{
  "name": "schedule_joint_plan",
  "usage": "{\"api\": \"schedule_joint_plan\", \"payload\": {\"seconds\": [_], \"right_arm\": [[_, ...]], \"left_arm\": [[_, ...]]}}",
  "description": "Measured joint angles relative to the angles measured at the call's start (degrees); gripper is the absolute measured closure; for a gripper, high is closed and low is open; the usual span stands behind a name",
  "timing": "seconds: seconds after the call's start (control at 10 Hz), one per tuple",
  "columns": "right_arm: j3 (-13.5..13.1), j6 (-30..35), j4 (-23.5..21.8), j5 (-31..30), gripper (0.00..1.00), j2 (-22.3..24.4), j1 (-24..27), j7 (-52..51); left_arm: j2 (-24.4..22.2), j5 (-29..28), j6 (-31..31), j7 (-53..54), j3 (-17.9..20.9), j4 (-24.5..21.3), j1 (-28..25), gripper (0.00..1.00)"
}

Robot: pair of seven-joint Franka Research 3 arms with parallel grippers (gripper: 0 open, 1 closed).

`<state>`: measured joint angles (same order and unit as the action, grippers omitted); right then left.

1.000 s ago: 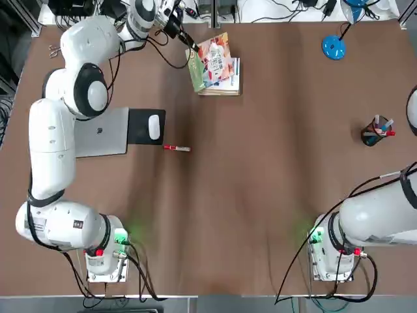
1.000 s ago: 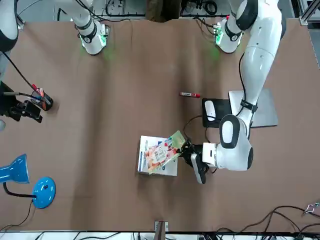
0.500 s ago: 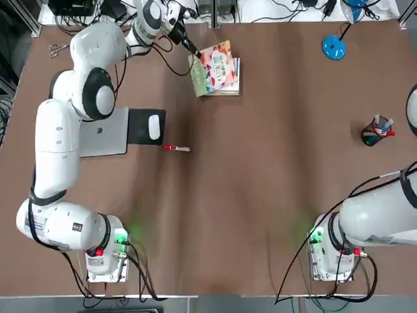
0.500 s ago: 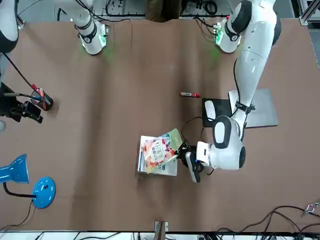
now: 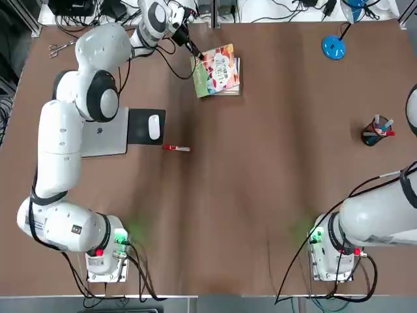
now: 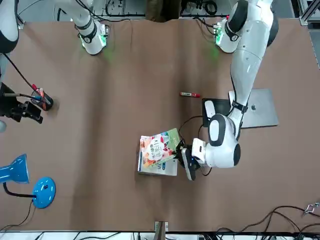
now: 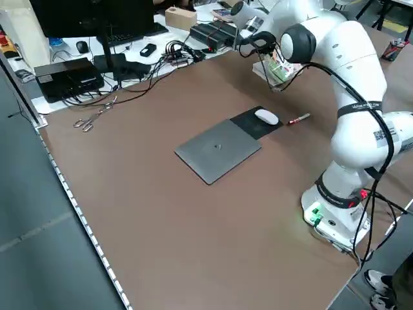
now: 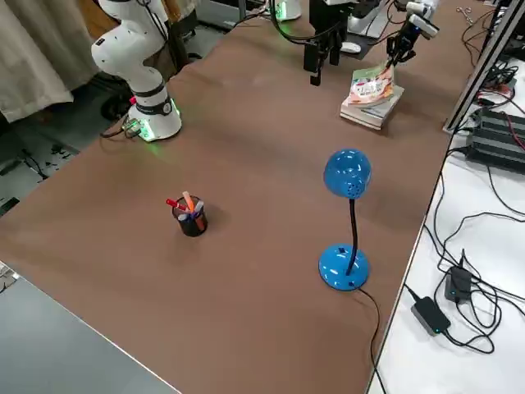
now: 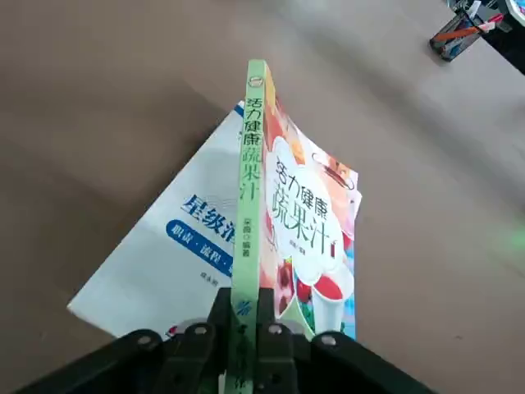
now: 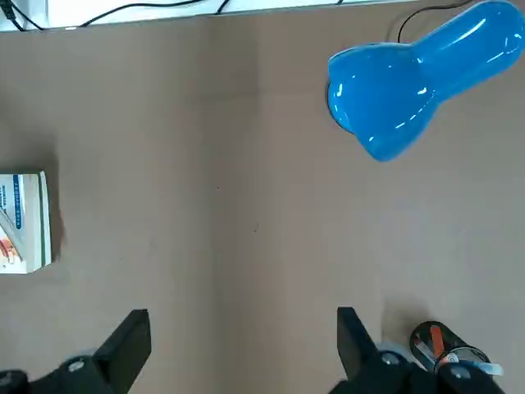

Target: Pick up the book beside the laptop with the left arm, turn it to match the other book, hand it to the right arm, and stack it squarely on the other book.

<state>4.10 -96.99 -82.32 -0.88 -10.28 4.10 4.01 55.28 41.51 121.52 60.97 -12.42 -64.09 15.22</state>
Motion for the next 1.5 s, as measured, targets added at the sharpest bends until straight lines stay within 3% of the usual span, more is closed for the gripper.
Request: {"api": "schedule_joint_plan", "payload": {"seconds": [0.5,0.7,0.8,1.2,1.3,1.4,1.5], "right_arm": [[0.4,-0.7,0.0,0.0,0.04,-0.1,-0.4,0.0],[0.6,-1.7,0.0,0.6,0.19,-0.7,-1.6,0.1],[0.6,-1.8,0.0,1.0,0.38,-0.9,-1.9,0.1],[0.6,-3.0,0.0,1.8,1.00,-2.0,-2.3,0.1],[0.6,-3.9,0.0,2.5,1.00,-2.6,-2.4,1.2],[0.6,-4.7,0.0,3.7,1.00,-3.4,-2.5,4.0],[0.6,-4.9,0.0,5.2,1.00,-4.3,-3.2,7.5]], "left_arm": [[0.1,0.0,1.5,2.9,3.4,0.3,3.9,0.85],[0.2,0.0,1.8,3.8,3.6,0.3,4.0,0.85],[0.2,0.0,1.9,4.2,3.6,0.4,4.0,0.82],[0.5,0.0,2.2,4.8,3.6,0.4,4.2,0.24],[0.5,0.0,2.2,4.8,3.6,0.7,4.2,0.08],[0.3,0.0,2.3,4.2,3.6,1.3,4.2,0.00],[-0.4,0.0,2.3,1.2,3.7,1.9,4.1,0.00]]}}
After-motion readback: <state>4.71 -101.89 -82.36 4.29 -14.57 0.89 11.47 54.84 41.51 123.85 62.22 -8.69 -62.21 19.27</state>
